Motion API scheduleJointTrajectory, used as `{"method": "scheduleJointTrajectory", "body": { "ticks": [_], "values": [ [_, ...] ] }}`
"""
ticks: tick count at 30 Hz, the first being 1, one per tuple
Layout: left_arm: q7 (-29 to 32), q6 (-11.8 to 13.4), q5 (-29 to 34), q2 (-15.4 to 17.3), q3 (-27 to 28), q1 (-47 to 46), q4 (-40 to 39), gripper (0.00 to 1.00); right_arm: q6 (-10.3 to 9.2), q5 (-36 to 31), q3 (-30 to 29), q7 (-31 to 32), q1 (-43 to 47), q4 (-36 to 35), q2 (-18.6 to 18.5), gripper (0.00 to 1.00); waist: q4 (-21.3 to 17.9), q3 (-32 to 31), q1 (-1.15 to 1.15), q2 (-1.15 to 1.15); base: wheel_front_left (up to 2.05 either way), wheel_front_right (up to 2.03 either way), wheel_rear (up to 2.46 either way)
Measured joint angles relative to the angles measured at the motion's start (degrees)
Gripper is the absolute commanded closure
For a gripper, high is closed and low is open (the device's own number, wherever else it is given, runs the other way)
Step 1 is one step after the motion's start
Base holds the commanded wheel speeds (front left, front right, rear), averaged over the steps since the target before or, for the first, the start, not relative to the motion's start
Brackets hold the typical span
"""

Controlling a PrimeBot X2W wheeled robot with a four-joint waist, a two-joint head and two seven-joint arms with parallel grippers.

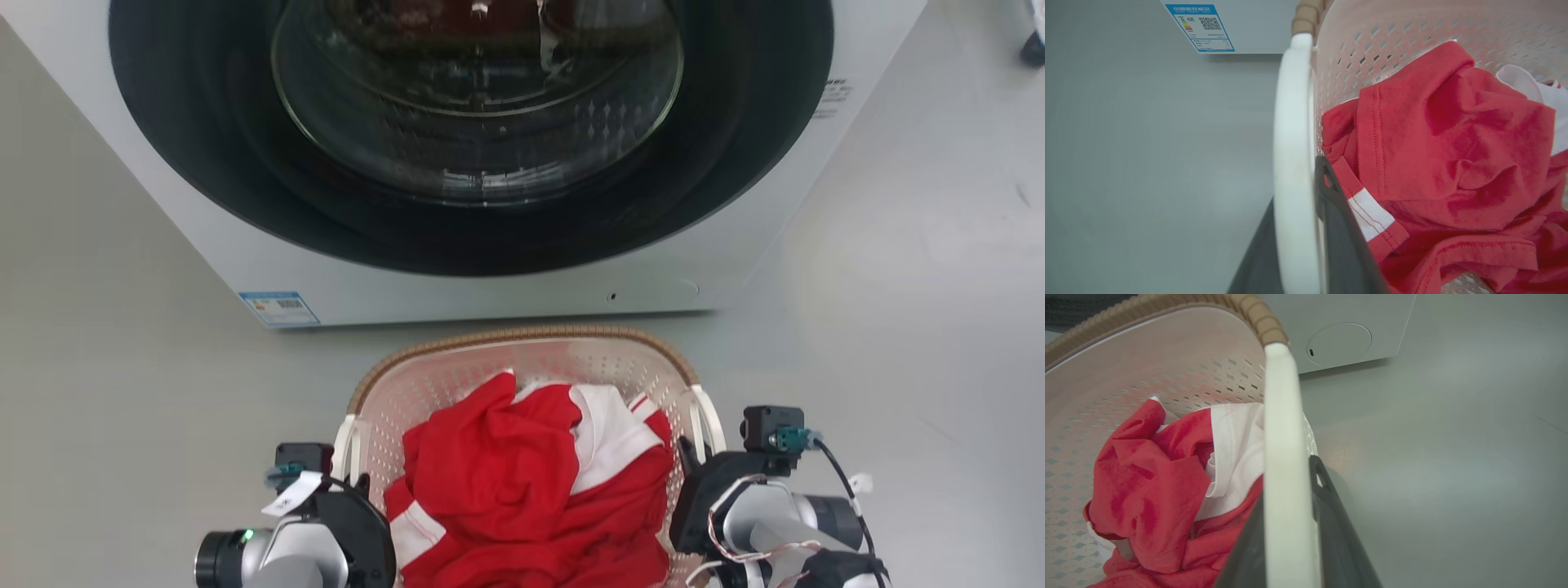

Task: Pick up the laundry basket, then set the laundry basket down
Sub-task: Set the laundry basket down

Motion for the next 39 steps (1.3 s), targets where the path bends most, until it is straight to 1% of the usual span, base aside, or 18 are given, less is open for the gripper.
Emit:
{"method": "scheduleJointTrajectory", "body": {
  "ticks": [6, 14, 22, 33, 39],
  "values": [
    [-1.07, 0.13, 0.01, 0.13, 0.10, -3.25, -0.51, 1.00, 0.00, -0.97, 0.00, -1.23, -3.99, 1.01, -0.02, 1.00, 0.47, 4.91, 0.00, 0.00, 0.00, 0.00, 0.00],
    [-3.52, 1.02, 0.12, 0.14, 0.16, -7.75, -1.20, 1.00, 0.01, -2.05, -0.08, -2.47, -9.16, 2.38, -0.03, 1.00, 1.39, 12.50, 0.00, 0.00, 0.00, 0.00, 0.00],
    [-4.57, 1.53, 0.62, 0.14, 0.38, -12.43, -1.71, 1.00, 0.02, -2.99, -0.35, -3.38, -13.84, 3.37, -0.18, 1.00, 2.15, 19.38, 0.00, 0.01, 0.00, 0.00, 0.00],
    [-5.81, 1.59, 1.07, 0.24, 1.14, -18.86, -2.49, 1.00, 0.02, -4.11, -1.46, -3.91, -20.85, 5.16, -0.33, 1.00, 2.64, 28.82, 0.00, 0.01, 0.00, 0.00, 0.00],
    [-6.48, 1.59, 1.12, 0.12, 1.15, -19.66, -2.42, 1.00, 0.07, -4.52, -1.80, -4.21, -21.78, 5.78, -0.33, 1.00, 2.80, 32.28, 0.00, 0.00, 0.00, 0.00, 0.00]
  ]
}}
